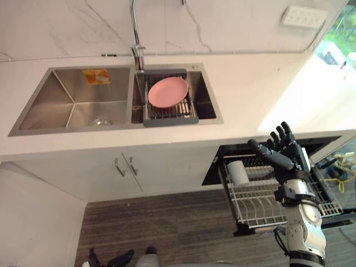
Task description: Walk over to the sink, pick up the cup, carry it to the dishwasher, place the cup inside the dishwasher, then close the dishwasher door
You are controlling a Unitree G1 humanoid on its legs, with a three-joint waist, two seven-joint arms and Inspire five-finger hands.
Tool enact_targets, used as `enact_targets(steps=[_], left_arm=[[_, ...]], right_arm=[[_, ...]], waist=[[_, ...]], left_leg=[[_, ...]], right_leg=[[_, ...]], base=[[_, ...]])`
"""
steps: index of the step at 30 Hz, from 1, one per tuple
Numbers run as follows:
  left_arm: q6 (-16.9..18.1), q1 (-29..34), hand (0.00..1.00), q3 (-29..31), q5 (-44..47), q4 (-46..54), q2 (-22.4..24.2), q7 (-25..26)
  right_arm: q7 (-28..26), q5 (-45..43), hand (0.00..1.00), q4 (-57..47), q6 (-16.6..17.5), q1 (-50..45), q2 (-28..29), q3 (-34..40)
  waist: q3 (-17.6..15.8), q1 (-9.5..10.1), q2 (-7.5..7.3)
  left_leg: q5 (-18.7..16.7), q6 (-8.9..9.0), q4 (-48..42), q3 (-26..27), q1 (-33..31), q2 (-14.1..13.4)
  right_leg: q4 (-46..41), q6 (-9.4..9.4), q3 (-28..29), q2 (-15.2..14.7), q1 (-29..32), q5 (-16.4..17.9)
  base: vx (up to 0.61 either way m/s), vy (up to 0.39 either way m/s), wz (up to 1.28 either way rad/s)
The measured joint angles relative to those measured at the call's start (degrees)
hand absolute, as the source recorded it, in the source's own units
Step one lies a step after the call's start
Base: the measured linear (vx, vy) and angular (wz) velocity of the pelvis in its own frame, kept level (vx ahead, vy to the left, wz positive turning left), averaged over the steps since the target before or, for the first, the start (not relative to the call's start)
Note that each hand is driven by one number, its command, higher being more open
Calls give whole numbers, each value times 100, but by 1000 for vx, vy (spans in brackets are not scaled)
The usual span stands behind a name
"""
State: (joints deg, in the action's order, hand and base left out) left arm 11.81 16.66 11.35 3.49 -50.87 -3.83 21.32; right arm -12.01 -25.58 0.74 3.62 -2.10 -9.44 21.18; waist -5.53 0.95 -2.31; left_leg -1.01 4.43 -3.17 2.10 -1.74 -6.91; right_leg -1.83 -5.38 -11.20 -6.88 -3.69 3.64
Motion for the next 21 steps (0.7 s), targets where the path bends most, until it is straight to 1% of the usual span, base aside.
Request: enact_targets(steps=[2, 3, 4, 5, 7, 10, 11, 12, 13, 14, 15, 16, 17, 18, 19, 20, 21], left_arm=[[37, -17, 100, -24, 8, -74, 136, -59], [53, -14, 100, -25, 12, -88, 175, -62], [65, -12, 100, -25, 15, -98, 217, -73], [72, -7, 100, -25, 18, -98, 235, -75], [73, -20, 100, -26, 105, -98, 224, -73], [73, -36, 100, -2, 226, -108, 204, -72], [82, -34, 100, 19, 222, -139, 205, -72], [91, -30, 100, 61, 220, -158, 210, -73], [100, -17, 100, 145, 219, -221, 217, -66], [102, 33, 100, 237, 219, -297, 225, -58], [105, 87, 100, 360, 220, -350, 244, -56], [106, 107, 100, 463, 221, -382, 255, -48], [103, 85, 100, 623, 223, -419, 287, -48], [102, 140, 100, 708, 223, -432, 344, -47], [101, 179, 100, 765, 225, -431, 391, -47], [102, 247, 100, 866, 226, -428, 481, -49], [101, 276, 100, 921, 228, -435, 557, -55]], right_arm=[[40, 1, 100, -13, 81, 18, -34, 11], [42, 1, 100, -13, 80, 3, -35, 29], [34, 1, 100, -12, 81, -68, -32, 93], [33, 13, 100, -7, 80, -148, -31, 110], [-22, 50, 100, -10, 81, -241, -9, 89], [-198, 50, 100, -54, 81, -310, 71, 70], [-273, 51, 100, -119, 81, -329, 80, 51], [-310, 50, 100, -169, 81, -336, 102, 46], [-369, 46, 100, -269, 81, -351, 130, 18], [-410, 43, 100, -411, 80, -390, 125, -68], [-456, 43, 100, -556, 80, -446, 130, -134], [-489, 41, 100, -664, 81, -489, 136, -169], [-563, 26, 100, -820, 95, -567, 158, -150], [-590, 26, 100, -876, 95, -591, 156, -150], [-598, 26, 100, -878, 95, -598, 161, -150], [-602, 27, 100, -878, 96, -640, 188, -136], [-606, 29, 100, -871, 97, -661, 225, -137]], waist=[[35, -45, 244], [27, -44, 279], [33, -42, 358], [53, -46, 401], [48, -60, 393], [18, -54, 337], [11, -49, 327], [7, -43, 324], [2, -23, 321], [-13, 4, 361], [-29, 10, 407], [-45, 38, 409], [-108, -6, 383], [-141, -18, 423], [-156, -13, 441], [-185, -22, 444], [-239, -16, 389]], left_leg=[[251, 77, 441, 79, 217, -115], [296, 97, 531, 105, 268, -132], [350, 107, 628, 136, 332, -149], [385, 110, 692, 148, 379, -151], [403, 103, 717, 179, 436, -146], [411, 89, 707, 228, 519, -120], [365, 63, 633, 242, 507, -114], [285, 74, 528, 248, 469, -117], [14, 36, 117, 289, 321, -154], [-297, 28, -401, 333, 144, -251], [-425, 6, -740, 355, 44, -353], [-469, 31, -1022, 386, -44, -397], [-533, -69, -1894, 669, -496, -509], [-522, -83, -2508, 784, -766, -632], [-516, -85, -2598, 789, -771, -657], [-484, -39, -2646, 798, -711, -649], [-503, 74, -2626, 827, -708, -596]], right_leg=[[-11, 41, 5, 119, 2, 14], [-12, 42, 11, 137, 0, 15], [-21, 46, 26, 158, -9, 17], [-45, 51, 34, 176, -16, 21], [-105, 60, 71, 174, -26, 32], [-151, 56, 128, 145, -73, 45], [-180, 55, 161, 136, -72, 61], [-188, 53, 175, 134, -72, 66], [-210, 41, 211, 150, -71, 113], [-247, 121, 289, 217, -79, 178], [-255, 161, 341, 292, -103, 202], [-239, 188, 364, 316, -107, 219], [-244, 214, 294, 323, -120, 228], [-242, 258, 262, 350, -200, 215], [-239, 272, 245, 348, -291, 206], [-201, 258, 176, 296, -464, 196], [-155, 260, 121, 224, -586, 195]], base=[[17, -146, -6], [-38, -93, -10], [-41, -44, -8], [-44, -36, -6], [-56, -11, -7], [-83, 10, -8], [-73, 14, -7], [-65, 10, -14], [-55, -3, -26], [-46, -15, -34], [-18, -24, -28], [-7, -31, 2], [-9, -57, 16], [10, -56, 22], [59, -33, 22], [92, 2, 29], [76, 11, 30]])
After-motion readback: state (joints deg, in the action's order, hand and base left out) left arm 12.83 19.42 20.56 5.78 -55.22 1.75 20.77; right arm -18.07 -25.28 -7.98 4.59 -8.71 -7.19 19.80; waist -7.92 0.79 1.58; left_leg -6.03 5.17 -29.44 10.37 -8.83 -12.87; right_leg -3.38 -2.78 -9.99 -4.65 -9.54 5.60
